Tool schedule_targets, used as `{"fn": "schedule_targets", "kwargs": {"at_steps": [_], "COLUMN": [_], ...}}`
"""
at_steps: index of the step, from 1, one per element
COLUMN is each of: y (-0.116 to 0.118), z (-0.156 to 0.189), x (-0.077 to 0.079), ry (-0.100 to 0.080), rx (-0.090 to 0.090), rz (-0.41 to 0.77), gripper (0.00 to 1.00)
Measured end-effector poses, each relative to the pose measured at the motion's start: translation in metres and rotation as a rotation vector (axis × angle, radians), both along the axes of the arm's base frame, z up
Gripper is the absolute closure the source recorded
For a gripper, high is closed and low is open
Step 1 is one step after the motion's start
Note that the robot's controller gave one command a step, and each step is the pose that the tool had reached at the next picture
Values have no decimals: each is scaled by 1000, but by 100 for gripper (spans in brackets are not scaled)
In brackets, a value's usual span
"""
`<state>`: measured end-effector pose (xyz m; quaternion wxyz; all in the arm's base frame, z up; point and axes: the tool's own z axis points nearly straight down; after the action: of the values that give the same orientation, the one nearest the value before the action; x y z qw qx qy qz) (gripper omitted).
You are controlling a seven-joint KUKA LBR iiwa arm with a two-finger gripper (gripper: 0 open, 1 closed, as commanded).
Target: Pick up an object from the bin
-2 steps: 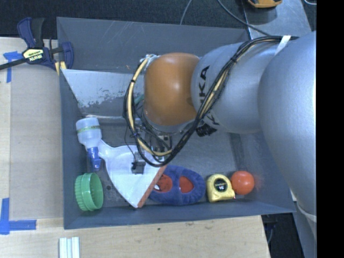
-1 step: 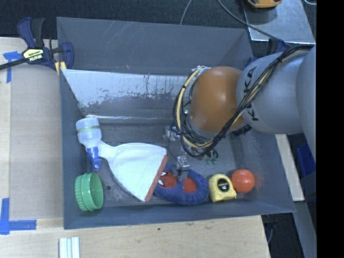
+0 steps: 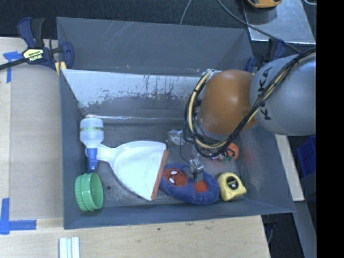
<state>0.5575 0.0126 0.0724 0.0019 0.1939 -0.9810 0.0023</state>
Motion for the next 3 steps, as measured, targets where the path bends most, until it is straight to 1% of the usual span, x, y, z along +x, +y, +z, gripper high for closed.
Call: {"fn": "schedule_targets", "kwargs": {"at_steps": [1, 2, 3], "y": [-45, -66, -42], "z": [1, 189, 95], "x": [-56, -56, -37], "ry": [-23, -33, -31], "rx": [7, 0, -1], "rz": [722, 833, 1114], "gripper": [0, 0, 0]}}
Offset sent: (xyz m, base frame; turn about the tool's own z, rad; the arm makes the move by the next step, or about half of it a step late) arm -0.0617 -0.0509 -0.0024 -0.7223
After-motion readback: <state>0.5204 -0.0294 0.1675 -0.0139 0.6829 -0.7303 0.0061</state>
